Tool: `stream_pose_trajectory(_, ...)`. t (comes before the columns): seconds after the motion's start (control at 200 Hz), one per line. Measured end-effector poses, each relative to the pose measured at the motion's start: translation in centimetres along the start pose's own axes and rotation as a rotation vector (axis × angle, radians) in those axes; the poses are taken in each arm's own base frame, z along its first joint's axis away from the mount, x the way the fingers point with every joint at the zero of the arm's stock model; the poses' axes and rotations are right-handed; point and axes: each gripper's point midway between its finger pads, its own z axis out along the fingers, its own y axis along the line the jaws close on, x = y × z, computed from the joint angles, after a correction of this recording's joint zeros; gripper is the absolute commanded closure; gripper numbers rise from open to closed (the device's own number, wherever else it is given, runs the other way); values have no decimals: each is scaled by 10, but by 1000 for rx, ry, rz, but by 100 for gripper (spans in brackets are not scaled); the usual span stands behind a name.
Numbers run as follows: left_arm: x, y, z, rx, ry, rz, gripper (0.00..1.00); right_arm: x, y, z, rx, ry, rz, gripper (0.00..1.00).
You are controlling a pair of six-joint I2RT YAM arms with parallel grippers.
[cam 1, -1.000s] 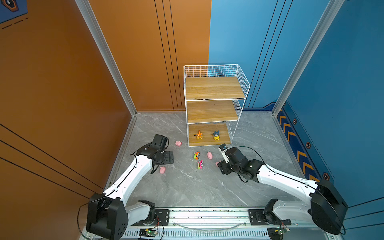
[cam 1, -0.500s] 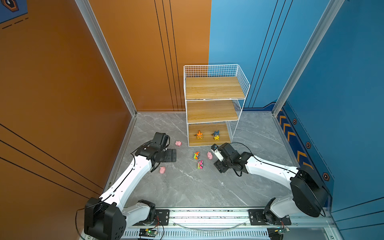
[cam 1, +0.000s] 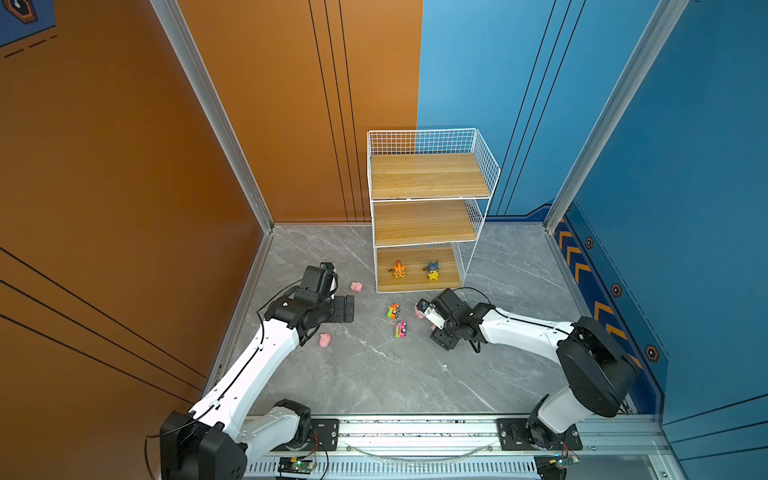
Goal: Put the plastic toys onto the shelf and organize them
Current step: 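Lower the right gripper onto a pink pig and close on it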
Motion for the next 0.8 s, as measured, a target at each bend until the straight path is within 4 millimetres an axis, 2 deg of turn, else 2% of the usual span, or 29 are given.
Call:
stream_pose_trajectory(0.21,-1,-1,1,6,-7,7,3,-11,-10,6,-18,-14,23,32)
stream_pose_trajectory(0.325,-1,-2,0,10,-7,8,3,-17,-12,9,-41,-18,29,37)
stream_pose_trajectory(0.566,-3,-3,-5,23,-28,12,3,-20,-4,15,-90,-1,10,54)
stream_pose_trajectory(0.796,-4,-4,-7,29,-37,12,3,-25,-2,11,-114,-4,32,69)
